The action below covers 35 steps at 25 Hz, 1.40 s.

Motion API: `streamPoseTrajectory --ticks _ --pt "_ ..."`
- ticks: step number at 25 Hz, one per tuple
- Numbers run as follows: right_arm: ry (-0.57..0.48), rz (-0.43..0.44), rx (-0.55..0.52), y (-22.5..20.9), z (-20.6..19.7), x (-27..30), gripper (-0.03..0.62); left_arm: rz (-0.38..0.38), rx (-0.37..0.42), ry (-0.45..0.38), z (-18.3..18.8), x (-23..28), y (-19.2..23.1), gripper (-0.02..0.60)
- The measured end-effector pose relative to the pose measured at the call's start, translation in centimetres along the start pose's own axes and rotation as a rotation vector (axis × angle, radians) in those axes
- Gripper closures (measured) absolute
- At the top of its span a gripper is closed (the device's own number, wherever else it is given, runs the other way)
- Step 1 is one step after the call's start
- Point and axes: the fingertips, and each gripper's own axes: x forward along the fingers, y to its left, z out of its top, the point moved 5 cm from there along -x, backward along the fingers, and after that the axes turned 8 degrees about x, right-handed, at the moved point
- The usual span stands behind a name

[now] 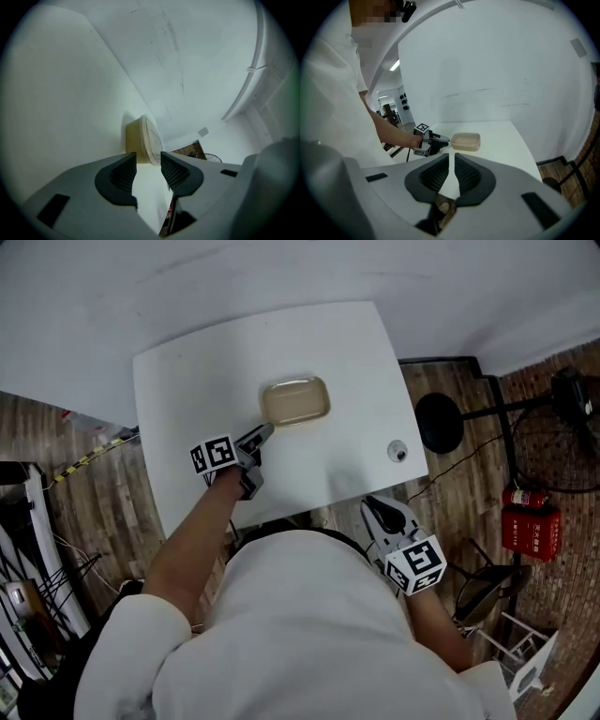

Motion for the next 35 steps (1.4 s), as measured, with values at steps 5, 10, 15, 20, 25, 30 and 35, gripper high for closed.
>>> streamPoseTrajectory --ticks 5,10,15,20,25,30,35 --pt "0.001 -0.069 0.035 0.3 -0.5 -0.9 0.548 -0.028 -0.033 0.020 0.4 1.4 0.6 0.420" --pt "0.000 -0.104 0.048 0.2 -0.6 -1.5 0.551 -0.021 -0.045 0.014 0.5 1.5 0.5 0.461" --pt "-0.001 -0.106 0.042 0.4 -0.3 -1.3 0.553 -0.005 -0.056 -0.014 0.7 0.9 0.4 0.492" --pt "0.003 -0.088 0.027 0.2 0.0 -0.9 0.553 0.049 -0.043 -0.047 0.8 0.4 0.0 0.509" --pt "0.007 -0.066 0.011 -0.1 0.3 -0.7 0.554 0.049 -0.048 -0.084 0.8 0.1 -1.1 0.520" --pt "0.009 -0.047 0.004 -0.6 0.3 -0.5 0.554 0.024 -0.069 -0.115 0.8 -0.2 -1.7 0.522" --pt "0.004 -0.027 0.001 -1.3 0.3 -0.3 0.557 -0.002 -0.083 -0.145 1.0 -0.5 -2.4 0.523"
